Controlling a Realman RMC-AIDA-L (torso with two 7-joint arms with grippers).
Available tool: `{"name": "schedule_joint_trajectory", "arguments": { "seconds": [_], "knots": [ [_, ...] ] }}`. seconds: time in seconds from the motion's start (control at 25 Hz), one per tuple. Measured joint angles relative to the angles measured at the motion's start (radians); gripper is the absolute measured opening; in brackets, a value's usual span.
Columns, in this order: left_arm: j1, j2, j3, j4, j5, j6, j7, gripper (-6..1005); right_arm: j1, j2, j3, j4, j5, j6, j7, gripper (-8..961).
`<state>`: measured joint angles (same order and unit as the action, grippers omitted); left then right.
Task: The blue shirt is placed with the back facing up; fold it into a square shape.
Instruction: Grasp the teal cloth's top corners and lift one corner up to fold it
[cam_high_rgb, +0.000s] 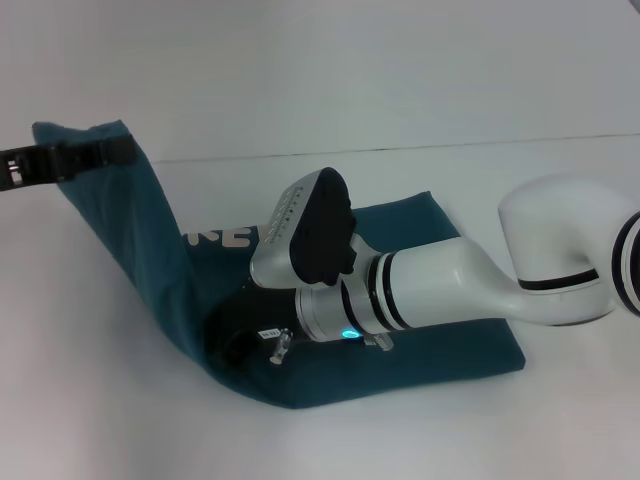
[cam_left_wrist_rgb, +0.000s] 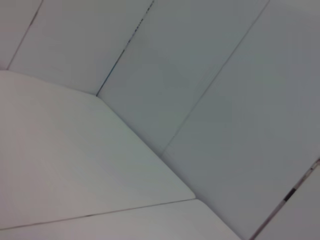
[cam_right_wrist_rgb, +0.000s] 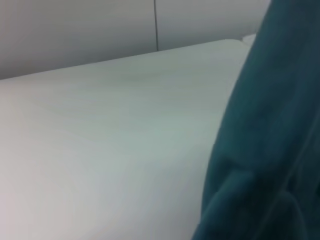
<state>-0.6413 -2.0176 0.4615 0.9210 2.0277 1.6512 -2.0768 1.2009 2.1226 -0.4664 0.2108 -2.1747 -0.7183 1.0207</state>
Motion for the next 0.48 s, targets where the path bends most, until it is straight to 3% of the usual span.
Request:
{"name": "schedule_joint_trajectory", "arguments": {
  "seconds": [0.36,0.48],
  "knots": [
    [-0.005,0.001,0.011,-0.016,-0.074,0.039,0.023,28,-0.085,-0.006,0.117,-0.010,-0.015,0.016,-0.070,0],
    [-0.010,-0.001,0.013,-0.017,-0.087,0.054,0.025,28,-0.144,-0.010,0.209,-0.022,-0.012,0.030,-0.126,0]
  ]
}}
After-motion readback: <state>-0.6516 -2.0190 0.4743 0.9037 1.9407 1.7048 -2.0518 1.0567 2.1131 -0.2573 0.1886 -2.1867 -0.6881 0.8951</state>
